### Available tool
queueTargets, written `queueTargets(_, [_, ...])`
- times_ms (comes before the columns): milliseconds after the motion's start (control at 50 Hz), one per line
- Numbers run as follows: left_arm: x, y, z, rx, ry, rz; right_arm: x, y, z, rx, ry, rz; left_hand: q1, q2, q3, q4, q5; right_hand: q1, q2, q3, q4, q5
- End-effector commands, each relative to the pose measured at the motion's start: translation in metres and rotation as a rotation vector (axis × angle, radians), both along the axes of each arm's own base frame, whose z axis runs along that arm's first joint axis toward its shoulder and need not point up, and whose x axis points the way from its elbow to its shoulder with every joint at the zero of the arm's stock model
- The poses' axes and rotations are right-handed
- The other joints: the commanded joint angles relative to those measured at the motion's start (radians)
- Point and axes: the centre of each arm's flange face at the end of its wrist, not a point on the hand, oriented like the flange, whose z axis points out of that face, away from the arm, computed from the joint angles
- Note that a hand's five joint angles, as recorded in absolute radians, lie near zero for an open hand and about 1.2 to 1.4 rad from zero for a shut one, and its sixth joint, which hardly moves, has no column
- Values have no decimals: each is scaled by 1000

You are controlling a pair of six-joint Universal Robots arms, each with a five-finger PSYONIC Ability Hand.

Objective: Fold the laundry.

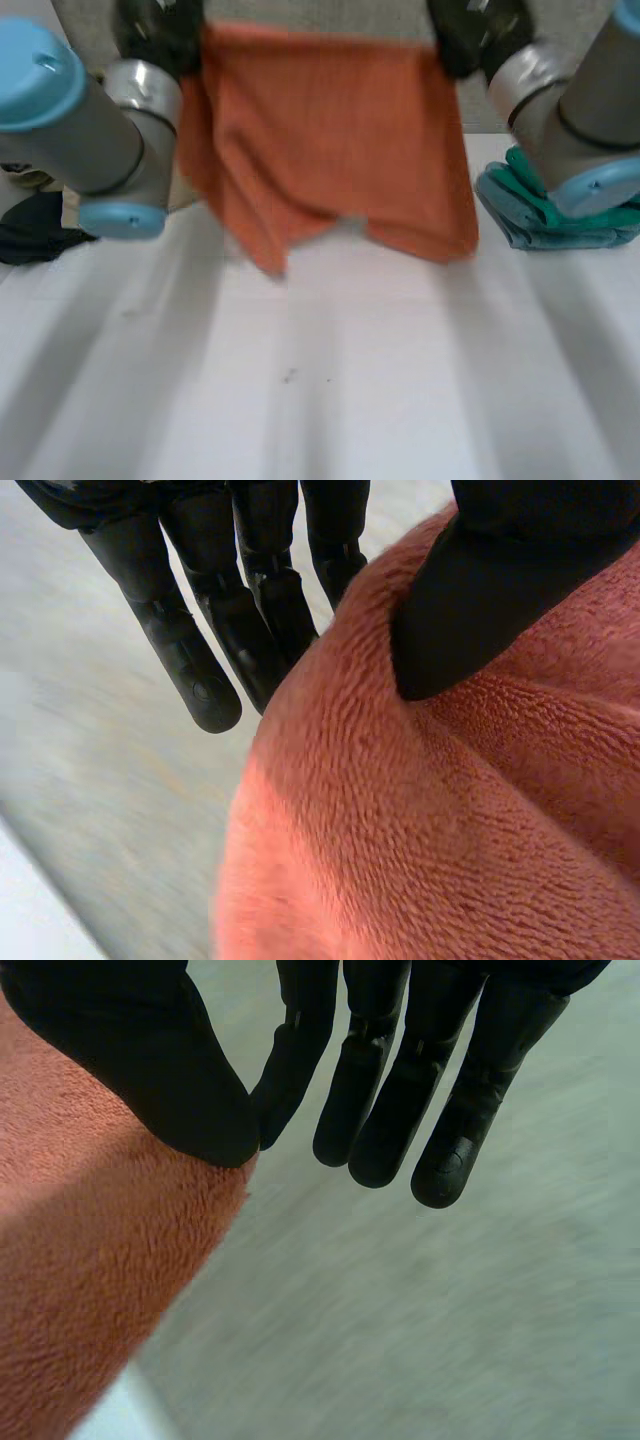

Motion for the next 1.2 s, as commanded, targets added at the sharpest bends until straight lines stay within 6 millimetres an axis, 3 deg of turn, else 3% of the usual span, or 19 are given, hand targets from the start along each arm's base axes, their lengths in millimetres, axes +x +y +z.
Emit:
queueTargets(20, [17, 29, 16, -18, 72, -14, -8, 22, 10, -13, -50, 47, 279, 201, 211, 195, 231, 412, 219, 217, 208, 238])
queueTargets(80, [22, 43, 4, 32, 50, -19, -10, 40, 0, 34, 7, 94, 279, 201, 211, 195, 231, 412, 219, 217, 208, 238])
queueTargets(120, [26, 54, -16, 107, 11, -21, -11, 49, -8, 75, 39, 116, 279, 201, 211, 195, 231, 412, 219, 217, 208, 238])
queueTargets(280, [29, 108, -87, 358, -127, -82, -25, 94, -100, 488, 226, 169, 279, 201, 211, 195, 231, 412, 219, 217, 208, 238])
queueTargets(300, [31, 112, -94, 380, -140, -81, -29, 106, -117, 566, 272, 175, 279, 201, 211, 195, 231, 412, 219, 217, 208, 238])
queueTargets(380, [44, 131, -138, 514, -220, -68, -38, 136, -153, 679, 429, 228, 279, 201, 211, 195, 231, 412, 219, 217, 208, 238])
queueTargets(440, [50, 144, -157, 583, -255, -72, -44, 148, -164, 684, 523, 249, 279, 201, 211, 195, 231, 412, 219, 217, 208, 238])
queueTargets(500, [54, 156, -165, 620, -277, -78, -44, 146, -161, 645, 547, 244, 279, 201, 211, 195, 231, 412, 219, 217, 208, 238])
queueTargets(540, [56, 162, -160, 611, -274, -81, -46, 141, -158, 631, 537, 229, 279, 201, 211, 195, 231, 412, 219, 217, 208, 238])
queueTargets(560, [57, 163, -157, 604, -271, -83, -47, 137, -156, 620, 532, 221, 279, 201, 211, 195, 231, 290, 98, 96, 87, 117])
queueTargets(580, [57, 166, -153, 596, -267, -86, -47, 127, -148, 586, 515, 199, 279, 201, 211, 195, 231, -129, -322, -324, -333, -303])
queueTargets(640, [56, 173, -131, 536, -240, -103, -45, 115, -139, 529, 480, 174, 279, 201, 211, 195, 231, -572, -765, -766, -775, -746])
queueTargets(700, [56, 177, -112, 485, -215, -114, -41, 98, -131, 481, 368, 124, 279, 201, 211, 195, 231, -784, -977, -979, -988, -958])
queueTargets(800, [46, 179, -77, 406, -176, -148, -41, 82, -141, 571, 176, 40, 279, 201, 211, 195, 231, -810, -1003, -1005, -1014, -984])
queueTargets(900, [29, 188, -48, 348, -154, -213, -19, 111, -165, 739, 58, 120, 279, 201, 211, 195, 231, -810, -1003, -1005, -1014, -984])
queueTargets(1020, [18, 194, -29, 303, -130, -249, -1, 125, -194, 899, -126, 141, 279, 201, 211, 195, 231, -810, -1003, -1005, -1014, -984])
queueTargets(1200, [14, 192, -24, 293, -122, -256, -2, 119, -204, 877, -211, 6, 279, 201, 211, 195, 231, -810, -1003, -1005, -1014, -984])
